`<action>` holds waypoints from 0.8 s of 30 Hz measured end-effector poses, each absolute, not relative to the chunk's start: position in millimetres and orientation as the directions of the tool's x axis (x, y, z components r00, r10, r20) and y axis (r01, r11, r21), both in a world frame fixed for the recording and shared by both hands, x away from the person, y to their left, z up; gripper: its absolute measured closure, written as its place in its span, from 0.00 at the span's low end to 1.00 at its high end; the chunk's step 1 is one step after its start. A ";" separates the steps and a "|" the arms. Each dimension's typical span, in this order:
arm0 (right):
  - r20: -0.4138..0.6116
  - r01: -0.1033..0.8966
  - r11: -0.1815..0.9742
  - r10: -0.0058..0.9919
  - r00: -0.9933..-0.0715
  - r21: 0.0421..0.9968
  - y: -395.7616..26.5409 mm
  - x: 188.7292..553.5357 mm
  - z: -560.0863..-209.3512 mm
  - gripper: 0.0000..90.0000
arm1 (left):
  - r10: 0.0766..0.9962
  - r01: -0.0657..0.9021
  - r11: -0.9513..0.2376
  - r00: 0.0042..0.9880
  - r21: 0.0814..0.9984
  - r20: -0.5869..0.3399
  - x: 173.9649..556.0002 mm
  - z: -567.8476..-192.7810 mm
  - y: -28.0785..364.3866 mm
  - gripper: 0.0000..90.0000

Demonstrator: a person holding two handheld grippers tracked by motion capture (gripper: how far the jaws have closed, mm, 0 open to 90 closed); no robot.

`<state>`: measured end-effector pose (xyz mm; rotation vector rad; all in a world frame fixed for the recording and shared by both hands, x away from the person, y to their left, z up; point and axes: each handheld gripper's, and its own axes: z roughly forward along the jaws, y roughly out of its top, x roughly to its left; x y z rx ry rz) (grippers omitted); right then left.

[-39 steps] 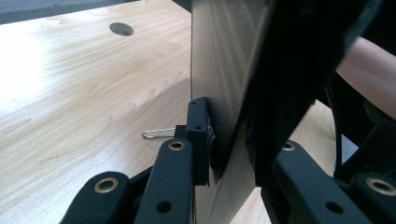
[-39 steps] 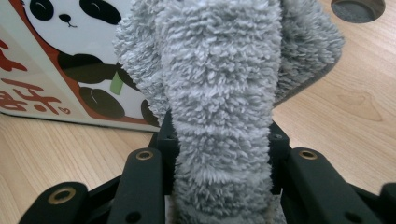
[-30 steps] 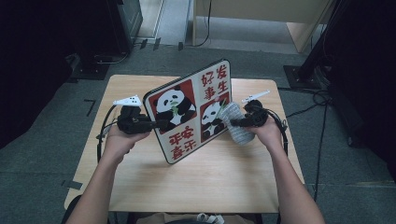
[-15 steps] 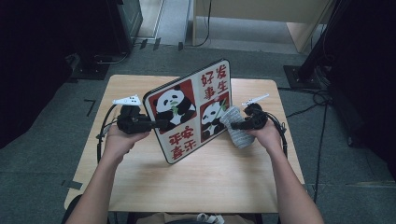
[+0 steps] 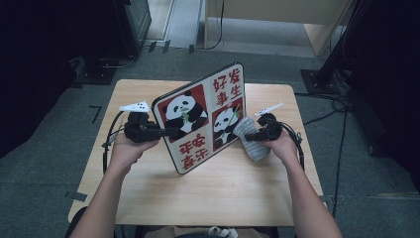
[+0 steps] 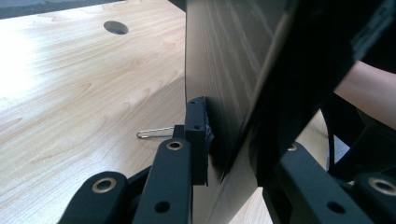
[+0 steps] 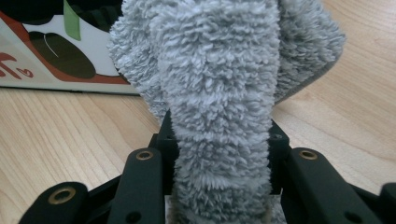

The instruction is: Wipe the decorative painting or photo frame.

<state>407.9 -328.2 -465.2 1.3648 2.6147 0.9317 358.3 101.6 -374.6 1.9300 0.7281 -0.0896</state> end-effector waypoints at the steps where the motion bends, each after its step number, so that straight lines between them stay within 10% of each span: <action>1: 0.228 0.732 0.429 0.759 -0.610 0.529 -328.4 407.8 -466.0 0.69 | 0.448 0.523 -0.291 0.814 0.801 -0.369 358.2 -374.5 101.5 0.86; 24: 0.258 0.725 0.371 0.760 -0.596 0.581 -336.4 401.0 -433.4 0.72 | 0.454 0.527 -0.288 0.810 0.799 -0.370 358.0 -374.3 101.0 0.86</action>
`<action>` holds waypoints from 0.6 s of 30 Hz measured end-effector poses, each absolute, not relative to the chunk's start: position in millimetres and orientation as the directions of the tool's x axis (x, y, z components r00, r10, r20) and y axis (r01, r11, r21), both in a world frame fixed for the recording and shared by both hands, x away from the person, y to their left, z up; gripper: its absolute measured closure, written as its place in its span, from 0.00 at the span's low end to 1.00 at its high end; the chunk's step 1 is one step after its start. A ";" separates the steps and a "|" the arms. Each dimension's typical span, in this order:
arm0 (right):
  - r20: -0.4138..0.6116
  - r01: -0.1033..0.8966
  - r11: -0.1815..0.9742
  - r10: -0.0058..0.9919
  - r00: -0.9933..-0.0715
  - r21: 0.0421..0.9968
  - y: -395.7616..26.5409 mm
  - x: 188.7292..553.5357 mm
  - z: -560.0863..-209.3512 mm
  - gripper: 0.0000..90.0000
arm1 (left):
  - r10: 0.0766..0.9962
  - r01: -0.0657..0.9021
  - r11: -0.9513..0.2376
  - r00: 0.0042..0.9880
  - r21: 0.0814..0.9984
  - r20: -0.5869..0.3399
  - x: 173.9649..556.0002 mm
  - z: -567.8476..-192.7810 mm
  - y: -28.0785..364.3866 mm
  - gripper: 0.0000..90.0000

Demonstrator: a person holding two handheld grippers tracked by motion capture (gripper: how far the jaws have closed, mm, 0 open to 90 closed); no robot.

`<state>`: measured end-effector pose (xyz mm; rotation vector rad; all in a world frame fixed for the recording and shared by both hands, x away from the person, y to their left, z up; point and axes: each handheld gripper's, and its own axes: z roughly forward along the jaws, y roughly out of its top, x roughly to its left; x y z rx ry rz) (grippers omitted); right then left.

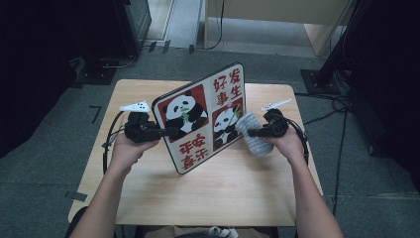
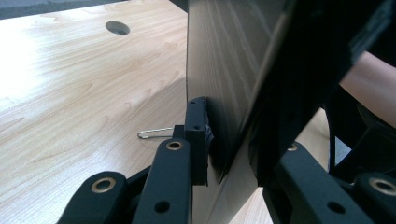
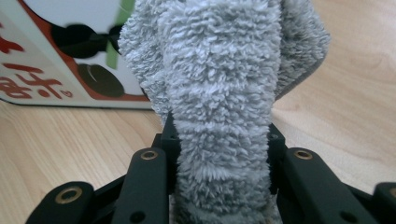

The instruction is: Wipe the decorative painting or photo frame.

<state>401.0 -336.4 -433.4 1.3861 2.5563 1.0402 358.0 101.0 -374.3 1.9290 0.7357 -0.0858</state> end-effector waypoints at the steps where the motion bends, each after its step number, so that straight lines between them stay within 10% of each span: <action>1: 0.251 0.717 0.374 0.758 -0.602 0.588 -335.8 400.8 -430.4 0.72 | 0.455 0.528 -0.288 0.810 0.799 -0.371 358.0 -374.2 101.0 0.86; 18: 0.157 0.605 0.413 0.724 -0.672 0.681 -309.4 400.0 -330.2 0.72 | 0.467 0.550 -0.282 0.794 0.786 -0.388 358.7 -373.5 101.0 0.86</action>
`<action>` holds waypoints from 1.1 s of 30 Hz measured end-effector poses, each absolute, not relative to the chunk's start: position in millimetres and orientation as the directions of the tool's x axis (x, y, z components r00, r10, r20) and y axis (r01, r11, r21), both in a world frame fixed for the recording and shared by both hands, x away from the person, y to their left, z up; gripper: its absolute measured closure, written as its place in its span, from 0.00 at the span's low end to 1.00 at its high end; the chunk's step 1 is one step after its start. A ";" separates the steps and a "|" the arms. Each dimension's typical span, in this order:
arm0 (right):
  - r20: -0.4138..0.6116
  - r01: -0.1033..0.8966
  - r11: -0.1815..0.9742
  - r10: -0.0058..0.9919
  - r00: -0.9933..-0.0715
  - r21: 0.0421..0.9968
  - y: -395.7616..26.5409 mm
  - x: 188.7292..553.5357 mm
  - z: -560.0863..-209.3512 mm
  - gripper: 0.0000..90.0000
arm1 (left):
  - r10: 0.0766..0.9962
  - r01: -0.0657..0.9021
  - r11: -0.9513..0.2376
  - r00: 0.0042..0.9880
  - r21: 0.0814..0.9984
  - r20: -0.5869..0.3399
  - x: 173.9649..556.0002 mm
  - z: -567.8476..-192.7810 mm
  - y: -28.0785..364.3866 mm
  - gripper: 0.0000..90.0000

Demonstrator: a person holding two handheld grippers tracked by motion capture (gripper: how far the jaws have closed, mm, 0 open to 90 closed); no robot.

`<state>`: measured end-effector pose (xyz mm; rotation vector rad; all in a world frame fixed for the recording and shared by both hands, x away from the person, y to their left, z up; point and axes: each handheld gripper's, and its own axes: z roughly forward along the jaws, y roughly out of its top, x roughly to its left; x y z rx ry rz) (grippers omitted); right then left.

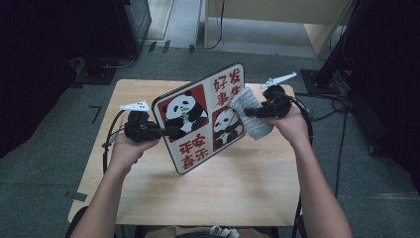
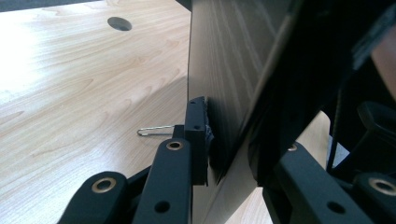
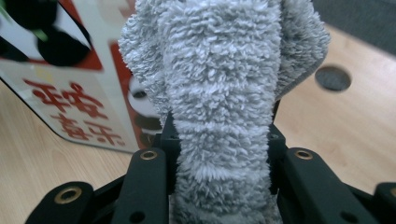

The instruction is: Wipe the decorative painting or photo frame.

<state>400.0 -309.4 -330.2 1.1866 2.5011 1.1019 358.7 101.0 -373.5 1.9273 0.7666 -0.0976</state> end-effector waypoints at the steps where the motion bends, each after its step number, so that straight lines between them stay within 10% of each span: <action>1: 0.147 0.593 0.418 0.720 -0.678 0.689 -305.9 400.3 -320.9 0.72 | 0.467 0.550 -0.282 0.794 0.786 -0.389 358.8 -373.5 101.1 0.86; 15: 0.031 0.466 0.467 0.680 -0.732 0.751 -260.0 404.9 -236.4 0.71 | 0.464 0.551 -0.279 0.794 0.786 -0.392 359.7 -373.9 101.4 0.86; 33: 0.041 0.511 0.482 0.698 -0.715 0.711 -250.6 415.8 -259.1 0.71 | 0.453 0.540 -0.287 0.804 0.791 -0.385 360.2 -374.4 102.2 0.86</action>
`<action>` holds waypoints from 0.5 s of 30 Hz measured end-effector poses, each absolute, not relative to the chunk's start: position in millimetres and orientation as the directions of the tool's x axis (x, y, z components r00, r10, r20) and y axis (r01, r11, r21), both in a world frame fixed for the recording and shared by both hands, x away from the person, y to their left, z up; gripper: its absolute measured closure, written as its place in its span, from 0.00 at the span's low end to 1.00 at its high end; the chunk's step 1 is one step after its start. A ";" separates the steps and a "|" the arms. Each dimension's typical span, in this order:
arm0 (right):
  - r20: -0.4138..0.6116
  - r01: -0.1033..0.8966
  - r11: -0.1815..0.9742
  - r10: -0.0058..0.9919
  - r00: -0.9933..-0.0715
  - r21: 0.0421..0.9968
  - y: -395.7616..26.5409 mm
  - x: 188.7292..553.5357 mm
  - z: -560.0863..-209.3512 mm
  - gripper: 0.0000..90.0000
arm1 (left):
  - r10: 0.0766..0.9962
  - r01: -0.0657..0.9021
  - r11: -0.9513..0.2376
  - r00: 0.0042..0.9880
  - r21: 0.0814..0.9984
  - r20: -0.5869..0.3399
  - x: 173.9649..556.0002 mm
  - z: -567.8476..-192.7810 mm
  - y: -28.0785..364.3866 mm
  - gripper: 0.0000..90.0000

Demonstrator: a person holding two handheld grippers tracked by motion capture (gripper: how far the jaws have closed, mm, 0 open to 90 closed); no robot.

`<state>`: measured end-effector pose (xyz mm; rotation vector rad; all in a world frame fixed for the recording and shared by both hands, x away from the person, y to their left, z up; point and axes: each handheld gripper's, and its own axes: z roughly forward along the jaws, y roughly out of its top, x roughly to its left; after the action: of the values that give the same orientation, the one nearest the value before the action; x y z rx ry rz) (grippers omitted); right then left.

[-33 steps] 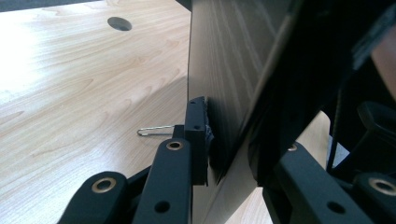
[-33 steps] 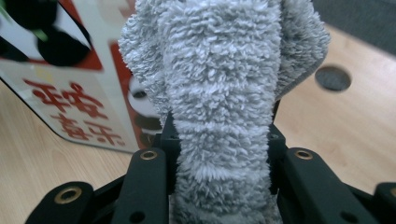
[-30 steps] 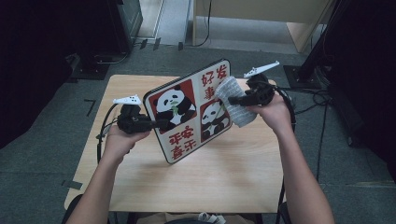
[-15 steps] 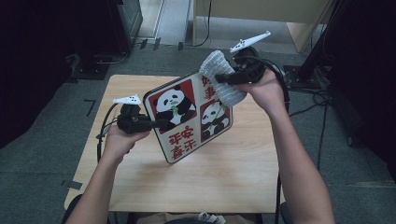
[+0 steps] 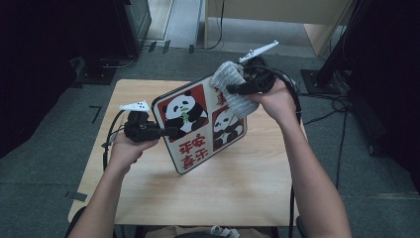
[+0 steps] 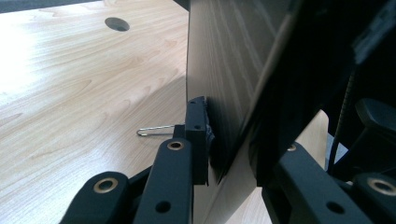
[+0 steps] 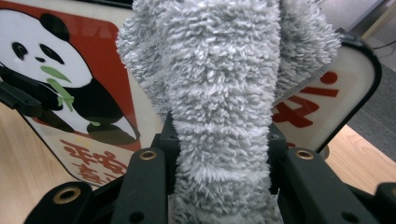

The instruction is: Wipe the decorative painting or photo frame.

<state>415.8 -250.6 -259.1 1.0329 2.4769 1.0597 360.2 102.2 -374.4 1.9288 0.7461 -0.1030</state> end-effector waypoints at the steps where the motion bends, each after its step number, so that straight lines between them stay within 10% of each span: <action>1: 0.041 0.514 0.483 0.699 -0.714 0.709 -251.0 415.9 -260.0 0.72 | 0.452 0.540 -0.288 0.805 0.791 -0.385 360.2 -374.4 102.2 0.87; 15: 0.051 0.524 0.481 0.701 -0.711 0.703 -253.6 416.1 -274.5 0.71 | 0.444 0.538 -0.291 0.808 0.791 -0.386 360.7 -374.7 102.7 0.86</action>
<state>416.1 -253.6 -274.5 1.0495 2.4855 1.0536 360.7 102.7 -374.7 1.9313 0.7372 -0.1106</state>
